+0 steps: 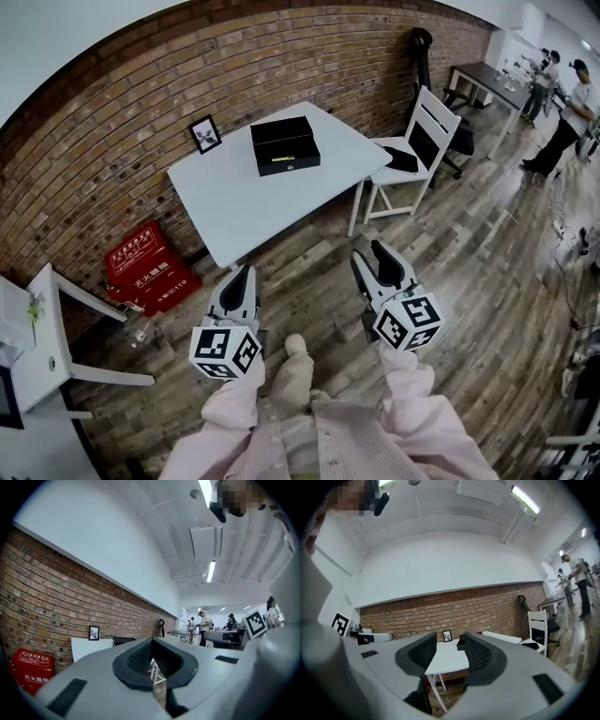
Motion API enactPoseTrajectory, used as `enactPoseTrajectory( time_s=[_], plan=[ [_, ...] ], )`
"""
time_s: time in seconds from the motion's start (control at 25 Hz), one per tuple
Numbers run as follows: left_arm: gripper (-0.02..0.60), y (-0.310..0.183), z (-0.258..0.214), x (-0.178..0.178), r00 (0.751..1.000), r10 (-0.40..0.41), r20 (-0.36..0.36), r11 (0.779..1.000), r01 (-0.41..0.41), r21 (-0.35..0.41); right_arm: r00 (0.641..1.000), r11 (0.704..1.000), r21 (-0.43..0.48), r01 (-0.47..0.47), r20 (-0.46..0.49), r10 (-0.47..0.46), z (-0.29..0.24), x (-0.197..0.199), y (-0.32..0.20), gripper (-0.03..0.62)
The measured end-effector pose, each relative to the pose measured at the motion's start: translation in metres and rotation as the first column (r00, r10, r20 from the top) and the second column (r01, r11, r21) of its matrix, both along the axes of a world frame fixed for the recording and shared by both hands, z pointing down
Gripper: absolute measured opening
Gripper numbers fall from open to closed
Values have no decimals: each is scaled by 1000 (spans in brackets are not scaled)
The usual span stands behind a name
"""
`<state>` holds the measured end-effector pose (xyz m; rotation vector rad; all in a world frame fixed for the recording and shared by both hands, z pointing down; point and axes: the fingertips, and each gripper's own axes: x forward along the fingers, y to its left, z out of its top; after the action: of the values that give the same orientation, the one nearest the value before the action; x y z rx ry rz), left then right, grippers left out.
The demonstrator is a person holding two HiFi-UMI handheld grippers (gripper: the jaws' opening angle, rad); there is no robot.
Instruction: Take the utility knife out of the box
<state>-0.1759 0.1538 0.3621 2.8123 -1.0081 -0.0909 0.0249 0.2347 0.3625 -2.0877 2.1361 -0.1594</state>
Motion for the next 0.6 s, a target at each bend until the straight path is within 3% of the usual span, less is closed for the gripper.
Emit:
enactPoseTrajectory(
  time_s=[0.6],
  plan=[
    [-8,-126,15,41,1000,-17,7,999,17,-38,1000,999,-50,16,13,-15,16,41,-133,169]
  ],
)
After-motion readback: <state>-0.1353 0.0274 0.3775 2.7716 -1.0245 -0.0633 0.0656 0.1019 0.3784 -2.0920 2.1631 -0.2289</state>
